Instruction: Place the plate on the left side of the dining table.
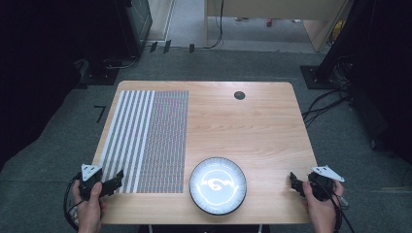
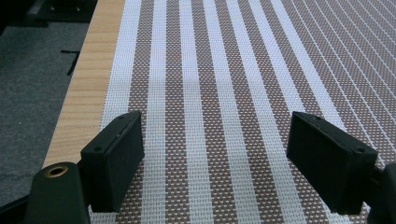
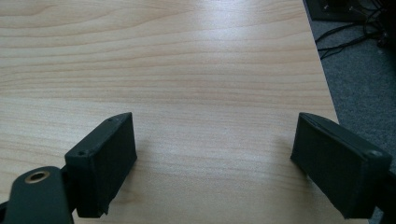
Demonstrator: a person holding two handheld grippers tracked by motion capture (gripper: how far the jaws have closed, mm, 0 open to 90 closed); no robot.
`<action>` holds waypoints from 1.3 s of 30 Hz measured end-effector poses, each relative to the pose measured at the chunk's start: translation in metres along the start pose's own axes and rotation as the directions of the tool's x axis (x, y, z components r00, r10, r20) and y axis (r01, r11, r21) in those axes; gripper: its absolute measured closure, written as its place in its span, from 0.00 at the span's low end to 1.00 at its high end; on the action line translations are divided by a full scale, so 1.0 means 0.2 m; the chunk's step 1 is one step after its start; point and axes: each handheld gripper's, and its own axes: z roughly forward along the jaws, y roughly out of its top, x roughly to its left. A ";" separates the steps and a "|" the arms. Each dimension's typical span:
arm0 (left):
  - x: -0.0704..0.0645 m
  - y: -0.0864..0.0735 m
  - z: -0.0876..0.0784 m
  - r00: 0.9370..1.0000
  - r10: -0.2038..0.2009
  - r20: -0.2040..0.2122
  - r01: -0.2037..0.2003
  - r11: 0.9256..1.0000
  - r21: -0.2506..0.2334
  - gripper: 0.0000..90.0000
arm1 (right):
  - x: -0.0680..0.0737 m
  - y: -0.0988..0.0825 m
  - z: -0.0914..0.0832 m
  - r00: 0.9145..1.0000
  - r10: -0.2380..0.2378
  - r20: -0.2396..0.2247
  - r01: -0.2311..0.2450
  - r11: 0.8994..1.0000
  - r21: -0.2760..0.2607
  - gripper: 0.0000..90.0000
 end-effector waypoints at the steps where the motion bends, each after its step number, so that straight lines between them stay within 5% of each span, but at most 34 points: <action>1: 0.00 0.00 0.00 1.000 -0.002 0.001 0.002 1.000 0.000 0.21 | 0.00 0.00 0.00 1.000 0.000 0.000 0.000 1.000 0.000 0.14; 10: 0.02 0.01 -0.02 0.999 -0.043 0.021 0.044 0.999 -0.018 0.21 | -0.01 0.00 0.00 1.000 0.020 -0.004 -0.020 1.000 -0.006 0.16; 20: -0.01 0.02 -0.03 0.999 -0.034 0.025 0.035 0.999 -0.030 0.21 | -0.01 0.01 -0.05 0.998 0.056 0.009 -0.055 0.997 -0.050 0.16; 39: -0.06 0.03 -0.04 0.999 -0.009 0.039 0.011 0.999 -0.035 0.21 | 0.07 0.05 -0.12 0.999 0.038 -0.029 -0.040 0.995 -0.093 0.16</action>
